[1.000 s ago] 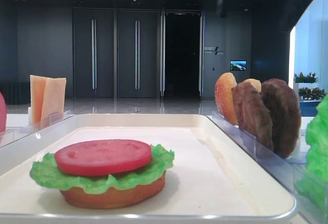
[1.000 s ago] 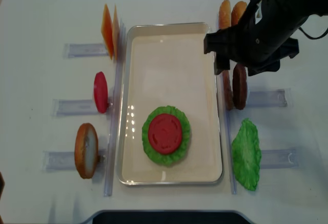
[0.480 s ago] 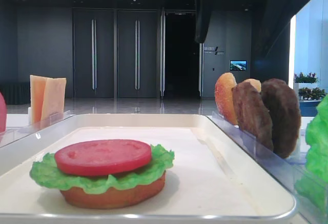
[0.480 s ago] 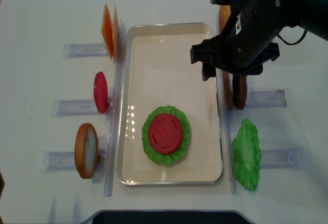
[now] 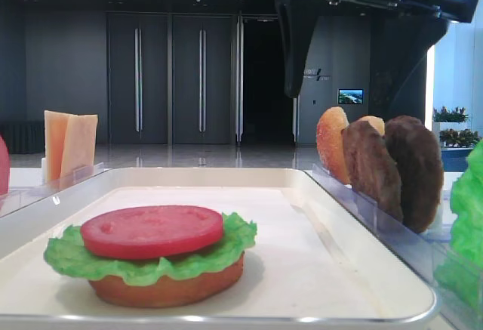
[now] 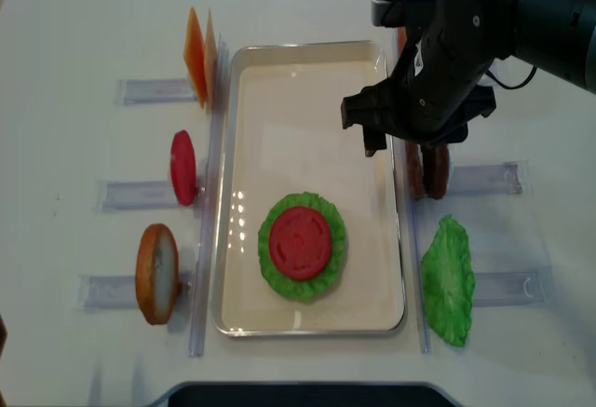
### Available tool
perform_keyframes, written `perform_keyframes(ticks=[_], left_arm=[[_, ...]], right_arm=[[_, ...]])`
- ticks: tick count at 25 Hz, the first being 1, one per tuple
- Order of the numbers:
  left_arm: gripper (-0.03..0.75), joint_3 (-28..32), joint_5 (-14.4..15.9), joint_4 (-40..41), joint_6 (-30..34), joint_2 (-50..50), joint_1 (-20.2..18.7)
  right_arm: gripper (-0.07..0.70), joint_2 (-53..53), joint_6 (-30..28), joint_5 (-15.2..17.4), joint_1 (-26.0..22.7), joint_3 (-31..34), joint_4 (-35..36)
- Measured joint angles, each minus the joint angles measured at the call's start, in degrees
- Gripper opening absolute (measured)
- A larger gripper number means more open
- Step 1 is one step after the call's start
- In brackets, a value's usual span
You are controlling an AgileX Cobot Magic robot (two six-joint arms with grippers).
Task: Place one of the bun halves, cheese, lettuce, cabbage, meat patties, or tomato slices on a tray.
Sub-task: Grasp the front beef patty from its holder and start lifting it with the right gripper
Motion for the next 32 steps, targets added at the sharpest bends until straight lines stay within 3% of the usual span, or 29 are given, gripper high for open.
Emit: perform_keyframes(ticks=[12,32], left_arm=[[0.343,0.00,0.00,0.00,0.00,0.00,0.00],[0.057,0.00,0.00,0.00,0.00,0.00,0.00]], right_arm=[[0.535,0.11,0.00,-0.05,-1.20,-0.02,-1.73],[0.535,2.67,-0.14,-0.09,-1.72,-0.06,-1.56]])
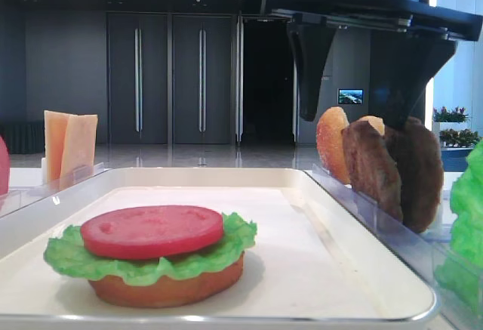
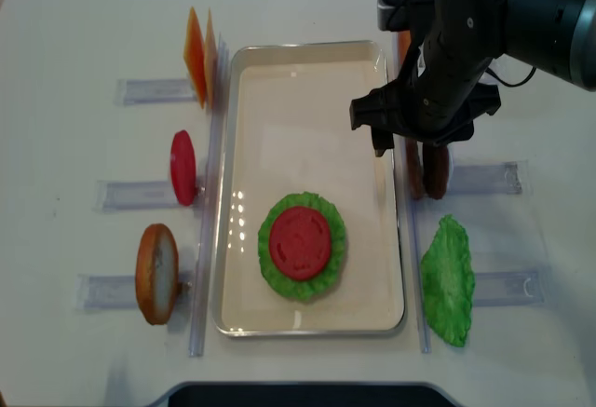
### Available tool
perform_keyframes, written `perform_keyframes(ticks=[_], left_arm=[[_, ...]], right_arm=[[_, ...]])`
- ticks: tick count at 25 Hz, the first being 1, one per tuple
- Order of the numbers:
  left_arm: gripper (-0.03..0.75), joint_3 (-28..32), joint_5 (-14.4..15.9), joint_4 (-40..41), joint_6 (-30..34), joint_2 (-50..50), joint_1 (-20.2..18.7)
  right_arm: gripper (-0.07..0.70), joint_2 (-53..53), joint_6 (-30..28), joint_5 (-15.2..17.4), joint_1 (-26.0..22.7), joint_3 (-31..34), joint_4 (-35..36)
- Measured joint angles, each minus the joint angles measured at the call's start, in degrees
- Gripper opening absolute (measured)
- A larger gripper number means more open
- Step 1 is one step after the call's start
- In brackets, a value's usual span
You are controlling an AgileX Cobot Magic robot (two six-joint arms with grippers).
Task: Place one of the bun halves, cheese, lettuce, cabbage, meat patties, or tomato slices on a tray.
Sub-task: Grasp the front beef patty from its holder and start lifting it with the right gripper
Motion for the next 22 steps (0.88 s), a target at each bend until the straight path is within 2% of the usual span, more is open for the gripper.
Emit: perform_keyframes(ticks=[6,16,19,22], left_arm=[[0.007,0.00,0.00,0.00,0.00,0.00,0.00],[0.000,0.00,0.00,0.00,0.00,0.00,0.00],[0.000,0.00,0.00,0.00,0.00,0.00,0.00],[0.000,0.00,0.00,0.00,0.00,0.00,0.00]], right_arm=[[0.535,0.39,-0.11,-0.45,-0.07,0.00,-0.01],[0.528,3.71,-0.88,-0.95,-0.20,-0.06,0.12],[0.481,4.37,-0.88,-1.08,-0.37,-0.10,-0.34],[0.379,4.65,-0.32,-1.21,-0.43,-0.10,-1.88]])
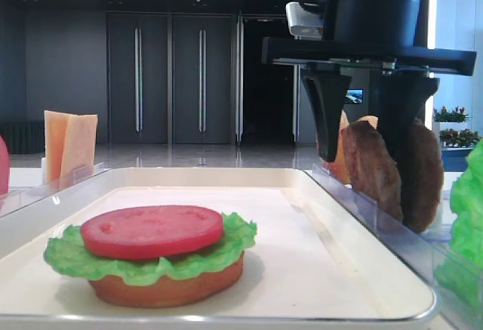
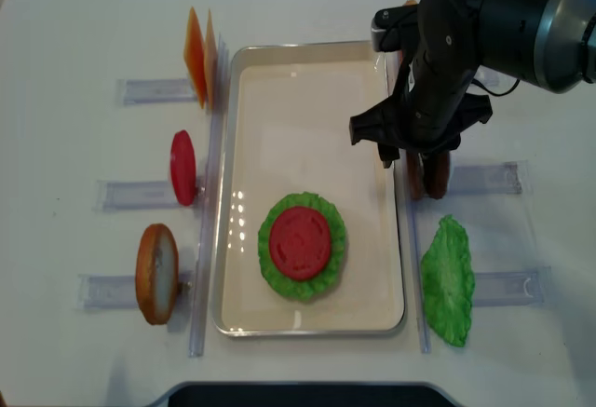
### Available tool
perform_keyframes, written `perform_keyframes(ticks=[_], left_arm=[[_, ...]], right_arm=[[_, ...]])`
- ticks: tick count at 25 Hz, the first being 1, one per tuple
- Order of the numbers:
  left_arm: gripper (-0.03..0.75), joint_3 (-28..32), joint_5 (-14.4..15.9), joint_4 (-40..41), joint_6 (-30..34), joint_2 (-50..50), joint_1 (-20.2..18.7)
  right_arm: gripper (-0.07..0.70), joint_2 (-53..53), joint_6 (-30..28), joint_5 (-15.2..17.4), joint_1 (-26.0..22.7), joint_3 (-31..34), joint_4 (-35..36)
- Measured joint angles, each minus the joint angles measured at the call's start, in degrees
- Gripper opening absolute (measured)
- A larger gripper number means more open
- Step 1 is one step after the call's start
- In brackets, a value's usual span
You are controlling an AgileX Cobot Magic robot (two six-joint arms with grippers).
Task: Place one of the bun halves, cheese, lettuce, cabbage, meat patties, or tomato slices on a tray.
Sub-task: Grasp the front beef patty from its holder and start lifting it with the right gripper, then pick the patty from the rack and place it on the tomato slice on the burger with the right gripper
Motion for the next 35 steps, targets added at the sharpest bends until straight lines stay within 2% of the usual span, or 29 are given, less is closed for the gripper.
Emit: perform_keyframes(ticks=[5,8,17,27,31,35], left_arm=[[0.000,0.00,0.00,0.00,0.00,0.00,0.00],[0.000,0.00,0.00,0.00,0.00,0.00,0.00],[0.000,0.00,0.00,0.00,0.00,0.00,0.00],[0.000,0.00,0.00,0.00,0.00,0.00,0.00],[0.000,0.00,0.00,0.00,0.00,0.00,0.00],[0.000,0.00,0.00,0.00,0.00,0.00,0.00]], right_arm=[[0.206,0.00,0.45,-0.17,-0.05,0.00,-2.76],[0.164,0.00,0.52,0.27,-0.10,0.00,-3.75],[0.150,-0.31,0.46,0.97,-0.10,0.00,-4.26],[0.140,-5.80,0.42,2.03,-0.10,0.00,-4.75],[0.139,-9.15,0.16,3.65,-0.10,0.00,-4.49],[0.139,-14.09,-2.15,5.54,-0.10,0.00,-0.07]])
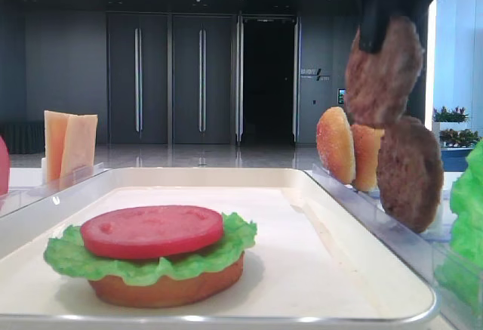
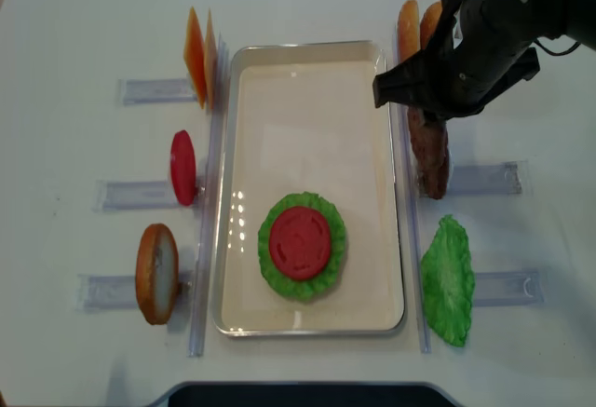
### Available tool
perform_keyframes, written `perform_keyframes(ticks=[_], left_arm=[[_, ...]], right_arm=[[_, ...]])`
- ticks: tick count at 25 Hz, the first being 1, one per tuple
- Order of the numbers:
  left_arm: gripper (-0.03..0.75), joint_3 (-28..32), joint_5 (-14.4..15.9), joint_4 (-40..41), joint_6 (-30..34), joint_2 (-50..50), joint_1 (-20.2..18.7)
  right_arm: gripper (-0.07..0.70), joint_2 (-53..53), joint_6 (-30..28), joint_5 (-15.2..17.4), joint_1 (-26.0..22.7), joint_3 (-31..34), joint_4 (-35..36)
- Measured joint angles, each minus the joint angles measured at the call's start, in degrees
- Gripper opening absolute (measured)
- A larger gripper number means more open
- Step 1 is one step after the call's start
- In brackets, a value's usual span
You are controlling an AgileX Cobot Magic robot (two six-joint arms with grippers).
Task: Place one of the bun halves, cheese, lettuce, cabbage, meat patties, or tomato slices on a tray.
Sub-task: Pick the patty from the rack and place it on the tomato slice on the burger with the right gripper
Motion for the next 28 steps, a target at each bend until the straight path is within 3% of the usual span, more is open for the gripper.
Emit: perform_keyframes(ticks=[4,9,14,21,24,28], left_arm=[[0.000,0.00,0.00,0.00,0.00,0.00,0.00],[0.000,0.00,0.00,0.00,0.00,0.00,0.00],[0.000,0.00,0.00,0.00,0.00,0.00,0.00],[0.000,0.00,0.00,0.00,0.00,0.00,0.00],[0.000,0.00,0.00,0.00,0.00,0.00,0.00],[0.000,0.00,0.00,0.00,0.00,0.00,0.00]], right_arm=[[0.139,-4.49,-5.23,1.04,0.00,0.00,8.34],[0.139,-6.51,-18.46,-0.68,0.00,0.00,25.44],[0.139,-6.14,-32.56,-5.74,0.41,2.50,43.47],[0.139,-3.37,-53.14,-13.59,1.28,11.19,63.61],[0.139,-2.00,-56.00,-16.99,1.28,14.18,70.25],[0.139,0.93,-56.70,-17.76,1.60,15.79,73.04]])
